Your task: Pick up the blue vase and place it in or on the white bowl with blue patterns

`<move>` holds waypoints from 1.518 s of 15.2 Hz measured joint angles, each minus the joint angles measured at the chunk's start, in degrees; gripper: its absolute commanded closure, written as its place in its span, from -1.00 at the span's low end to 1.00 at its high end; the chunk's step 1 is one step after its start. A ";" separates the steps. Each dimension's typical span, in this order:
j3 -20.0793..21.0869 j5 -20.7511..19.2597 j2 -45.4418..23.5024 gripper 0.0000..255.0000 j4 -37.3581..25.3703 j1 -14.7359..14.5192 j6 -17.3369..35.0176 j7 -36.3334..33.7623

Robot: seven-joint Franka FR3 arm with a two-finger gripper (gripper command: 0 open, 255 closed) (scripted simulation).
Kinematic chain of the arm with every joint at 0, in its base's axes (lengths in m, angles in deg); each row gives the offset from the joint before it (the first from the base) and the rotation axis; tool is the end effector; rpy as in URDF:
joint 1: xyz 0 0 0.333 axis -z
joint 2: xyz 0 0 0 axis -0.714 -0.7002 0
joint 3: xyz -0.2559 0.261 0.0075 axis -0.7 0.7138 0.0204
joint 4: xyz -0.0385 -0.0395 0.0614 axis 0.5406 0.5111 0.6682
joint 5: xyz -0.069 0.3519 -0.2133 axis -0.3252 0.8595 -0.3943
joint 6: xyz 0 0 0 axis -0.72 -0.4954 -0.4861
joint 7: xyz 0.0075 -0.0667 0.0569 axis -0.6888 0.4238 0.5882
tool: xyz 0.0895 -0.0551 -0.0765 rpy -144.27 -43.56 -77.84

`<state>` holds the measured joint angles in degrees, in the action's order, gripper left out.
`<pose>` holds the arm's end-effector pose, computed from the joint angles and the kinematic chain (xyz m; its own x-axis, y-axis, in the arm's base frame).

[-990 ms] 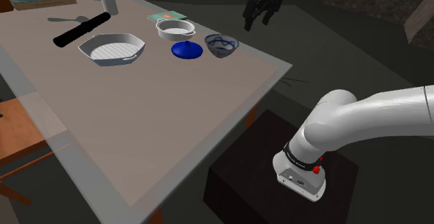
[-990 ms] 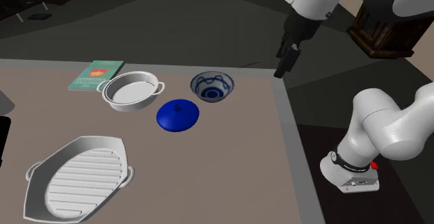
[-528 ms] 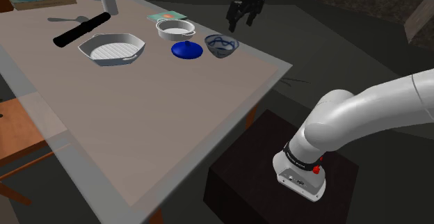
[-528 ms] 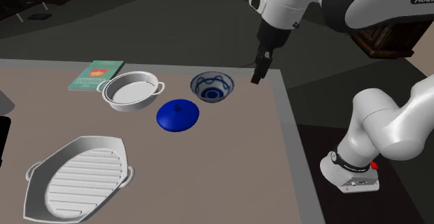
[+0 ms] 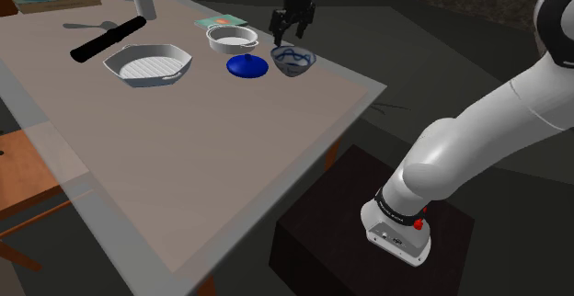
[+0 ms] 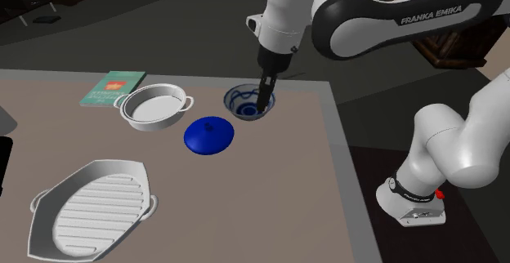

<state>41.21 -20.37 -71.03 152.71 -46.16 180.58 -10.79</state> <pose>0.4936 -0.0105 0.5948 0.9815 -0.0600 0.1820 -0.0749 -0.9943 0.0760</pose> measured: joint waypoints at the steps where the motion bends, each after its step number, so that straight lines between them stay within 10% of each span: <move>1: 0.02 0.05 -1.82 -1.00 -1.02 -0.08 0.71 0.15; 11: 0.55 0.56 -23.58 -1.00 -17.66 -0.82 5.05 1.60; 23: 0.51 0.42 -27.68 -1.00 -16.83 -0.75 9.97 1.49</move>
<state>41.72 -19.95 -98.71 135.88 -46.90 190.55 -9.30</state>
